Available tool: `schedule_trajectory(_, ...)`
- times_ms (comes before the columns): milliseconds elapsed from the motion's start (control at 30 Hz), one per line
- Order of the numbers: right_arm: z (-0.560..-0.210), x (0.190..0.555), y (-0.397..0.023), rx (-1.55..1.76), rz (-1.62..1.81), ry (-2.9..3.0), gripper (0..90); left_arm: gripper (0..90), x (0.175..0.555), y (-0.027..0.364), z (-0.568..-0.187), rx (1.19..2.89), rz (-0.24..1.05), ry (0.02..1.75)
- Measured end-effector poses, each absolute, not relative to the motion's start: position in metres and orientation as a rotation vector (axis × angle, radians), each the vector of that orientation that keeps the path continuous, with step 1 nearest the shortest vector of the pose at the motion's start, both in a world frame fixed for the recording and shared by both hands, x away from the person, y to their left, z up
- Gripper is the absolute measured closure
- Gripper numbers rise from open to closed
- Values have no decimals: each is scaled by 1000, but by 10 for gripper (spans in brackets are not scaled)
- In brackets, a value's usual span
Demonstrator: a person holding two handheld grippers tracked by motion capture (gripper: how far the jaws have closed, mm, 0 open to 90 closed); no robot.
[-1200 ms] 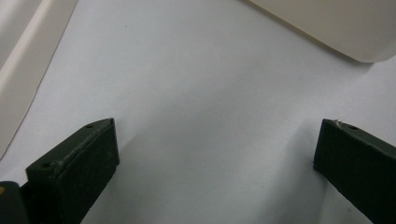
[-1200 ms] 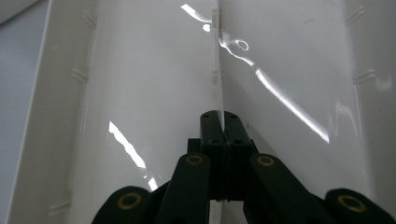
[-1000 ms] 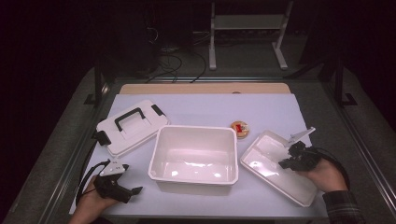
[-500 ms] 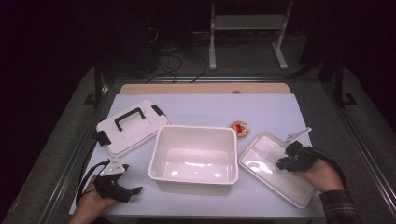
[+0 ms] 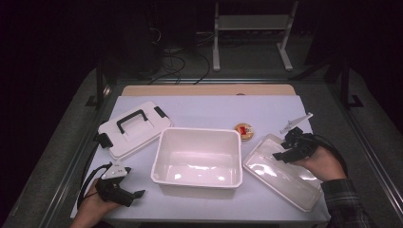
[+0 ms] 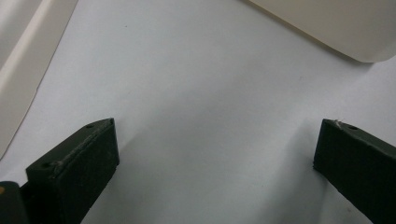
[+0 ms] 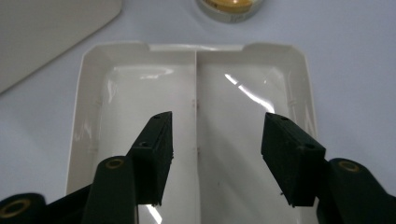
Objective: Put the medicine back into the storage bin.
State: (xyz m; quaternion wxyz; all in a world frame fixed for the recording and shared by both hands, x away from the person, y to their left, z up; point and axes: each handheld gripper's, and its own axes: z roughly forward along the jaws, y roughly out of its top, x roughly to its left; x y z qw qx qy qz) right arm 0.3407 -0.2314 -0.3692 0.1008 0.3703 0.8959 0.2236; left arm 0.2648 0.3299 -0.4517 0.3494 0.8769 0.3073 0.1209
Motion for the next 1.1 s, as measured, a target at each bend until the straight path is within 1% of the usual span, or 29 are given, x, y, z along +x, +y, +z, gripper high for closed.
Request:
schedule_trajectory(333,-360,370,-207,1068,651,2665,393,0,265,330,-452,2273,313,795)
schedule_trajectory(633,-359,397,-184,1052,651,2682,349,0,265,330,-452,2272,312,796)
schedule_trajectory(1100,-379,437,-153,1083,587,2696,206,0,265,330,-452,2272,312,796)
